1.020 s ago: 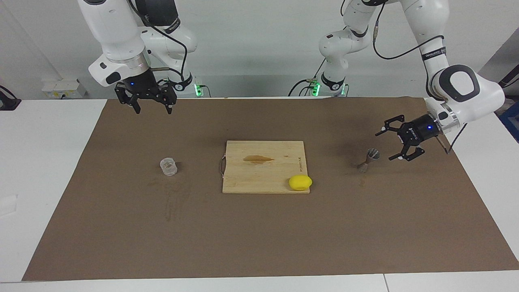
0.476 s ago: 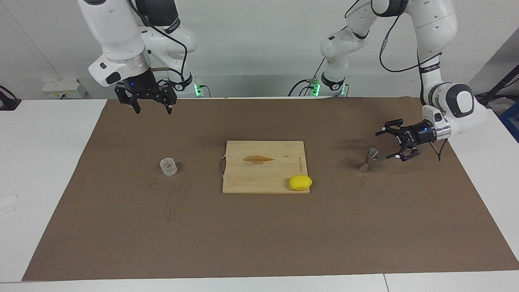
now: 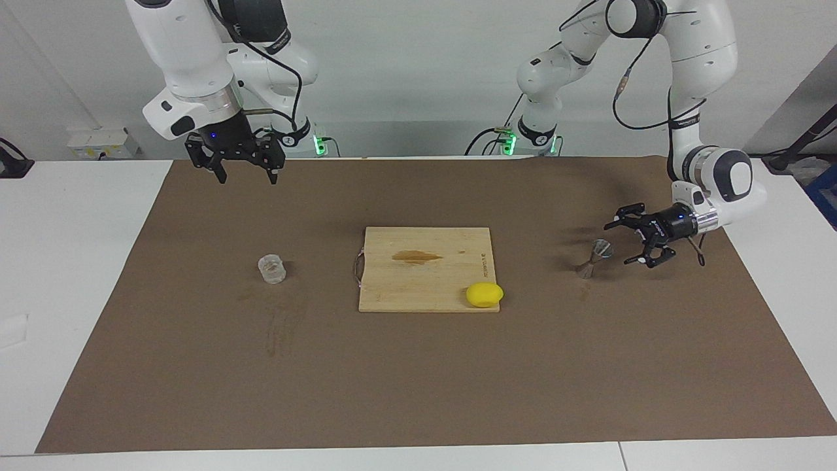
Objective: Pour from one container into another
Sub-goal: 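Open the left gripper and close it around the metal cup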
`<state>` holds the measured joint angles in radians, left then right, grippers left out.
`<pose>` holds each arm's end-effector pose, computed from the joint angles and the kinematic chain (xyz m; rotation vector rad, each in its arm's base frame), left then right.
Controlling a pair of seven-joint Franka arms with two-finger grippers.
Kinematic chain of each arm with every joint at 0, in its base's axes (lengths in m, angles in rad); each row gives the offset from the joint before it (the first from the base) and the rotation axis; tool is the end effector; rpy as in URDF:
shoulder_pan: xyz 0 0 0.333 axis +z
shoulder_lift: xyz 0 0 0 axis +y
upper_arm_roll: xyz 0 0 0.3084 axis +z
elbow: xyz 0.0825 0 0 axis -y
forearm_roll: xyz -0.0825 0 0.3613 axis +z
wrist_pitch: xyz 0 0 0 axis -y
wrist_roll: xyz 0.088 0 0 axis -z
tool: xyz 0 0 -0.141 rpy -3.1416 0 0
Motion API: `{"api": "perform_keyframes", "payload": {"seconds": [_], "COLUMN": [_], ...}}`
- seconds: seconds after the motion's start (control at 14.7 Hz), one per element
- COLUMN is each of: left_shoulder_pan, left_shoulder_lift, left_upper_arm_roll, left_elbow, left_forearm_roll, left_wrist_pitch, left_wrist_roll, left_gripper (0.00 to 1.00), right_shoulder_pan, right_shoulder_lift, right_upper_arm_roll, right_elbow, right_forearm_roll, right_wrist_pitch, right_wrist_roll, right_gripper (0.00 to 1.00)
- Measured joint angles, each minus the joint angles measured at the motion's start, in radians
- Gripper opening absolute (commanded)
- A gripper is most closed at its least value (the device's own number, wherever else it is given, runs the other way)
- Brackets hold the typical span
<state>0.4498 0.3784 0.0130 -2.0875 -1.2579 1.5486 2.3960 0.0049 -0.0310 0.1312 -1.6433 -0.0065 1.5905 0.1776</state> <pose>0.5078 0.1012 0.2644 1.5422 -1.1390 1.1871 0.5174 0.0709 0.5682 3.1269 -0.0647 -0.0315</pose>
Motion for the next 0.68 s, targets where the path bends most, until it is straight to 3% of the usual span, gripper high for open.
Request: {"api": "perform_keyframes", "payload": {"seconds": [0.68], "left_shoulder_pan": [-0.024], "left_shoulder_lift": [0.0], "left_upper_arm_roll": [-0.016], "left_elbow": [-0.013], "left_forearm_roll": [-0.016], "left_wrist_pitch": [-0.009], "left_wrist_roll": [0.006], "left_gripper": [1.0], "right_shoulder_pan": [0.0], "right_shoulder_lift": [0.0], "right_upper_arm_roll": [0.0], "right_elbow": [0.0], "right_forearm_roll": [0.0], "right_wrist_pitch": [0.0], "right_wrist_roll": [0.0], "right_gripper": [1.0]}}
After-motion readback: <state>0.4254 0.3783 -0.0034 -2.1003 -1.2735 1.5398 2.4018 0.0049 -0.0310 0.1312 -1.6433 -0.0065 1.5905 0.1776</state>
